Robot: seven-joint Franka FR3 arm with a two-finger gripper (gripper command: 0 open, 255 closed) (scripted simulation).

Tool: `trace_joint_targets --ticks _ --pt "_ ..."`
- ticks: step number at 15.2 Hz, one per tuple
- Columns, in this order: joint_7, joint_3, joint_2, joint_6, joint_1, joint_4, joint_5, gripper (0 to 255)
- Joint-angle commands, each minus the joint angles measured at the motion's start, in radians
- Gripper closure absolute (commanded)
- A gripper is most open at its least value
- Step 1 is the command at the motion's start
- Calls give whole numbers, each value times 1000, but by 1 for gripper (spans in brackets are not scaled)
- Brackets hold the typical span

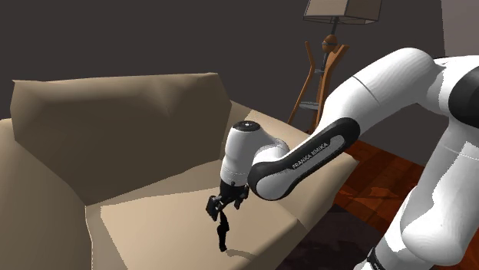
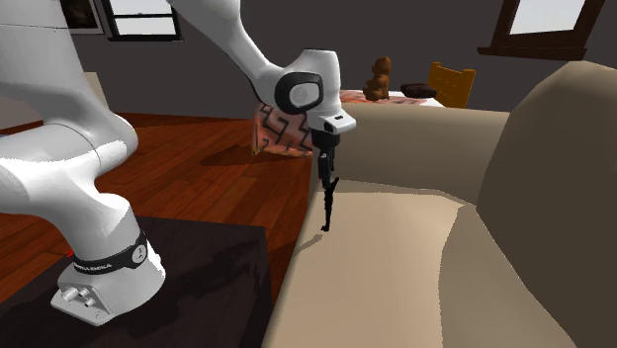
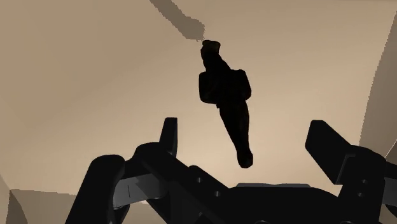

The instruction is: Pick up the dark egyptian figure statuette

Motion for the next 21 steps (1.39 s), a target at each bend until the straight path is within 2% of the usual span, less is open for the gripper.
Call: trace_joint_targets --ticks 1,5,8,9,18,21 --pt "29 -4 31 30 5 -2 -35 0" --pt "68 -19 82 80 15 -10 -90 0" --pt "74 -23 90 87 17 -11 -98 0" --pt "74 -23 91 87 17 -10 -99 255" --pt "74 -23 90 87 17 -11 -98 255" --pt "44 -9 51 50 8 -5 -56 255"
